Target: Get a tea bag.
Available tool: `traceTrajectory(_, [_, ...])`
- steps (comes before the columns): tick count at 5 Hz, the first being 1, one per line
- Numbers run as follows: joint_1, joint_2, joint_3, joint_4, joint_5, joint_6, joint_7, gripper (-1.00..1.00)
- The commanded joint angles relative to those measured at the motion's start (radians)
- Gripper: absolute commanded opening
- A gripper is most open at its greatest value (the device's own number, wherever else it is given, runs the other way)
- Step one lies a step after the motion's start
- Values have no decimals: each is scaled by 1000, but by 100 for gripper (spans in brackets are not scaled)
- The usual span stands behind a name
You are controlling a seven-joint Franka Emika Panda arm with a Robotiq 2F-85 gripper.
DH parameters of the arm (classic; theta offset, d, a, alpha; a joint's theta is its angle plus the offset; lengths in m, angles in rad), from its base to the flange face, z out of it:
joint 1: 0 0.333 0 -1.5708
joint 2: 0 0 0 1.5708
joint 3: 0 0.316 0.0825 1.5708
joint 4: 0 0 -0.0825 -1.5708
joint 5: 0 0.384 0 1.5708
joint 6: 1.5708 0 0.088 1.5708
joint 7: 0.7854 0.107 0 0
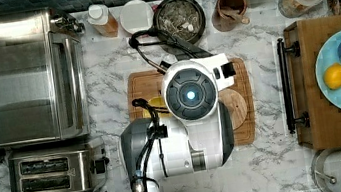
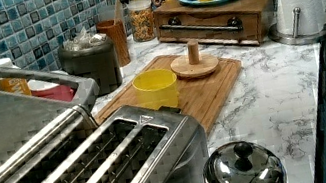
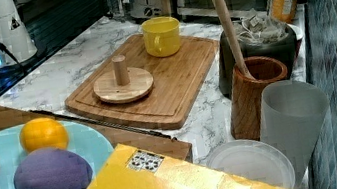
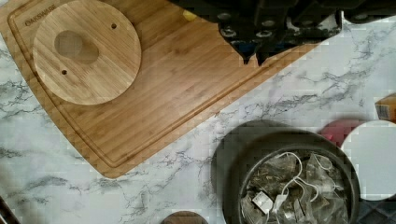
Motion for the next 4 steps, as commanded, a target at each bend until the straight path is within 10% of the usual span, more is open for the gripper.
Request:
traceTrajectory(1, [-3,-32,-8,36,19,-2,-55,-100])
traceTrajectory(4, [-10,-32,-1,36,20,-2,-56,-100])
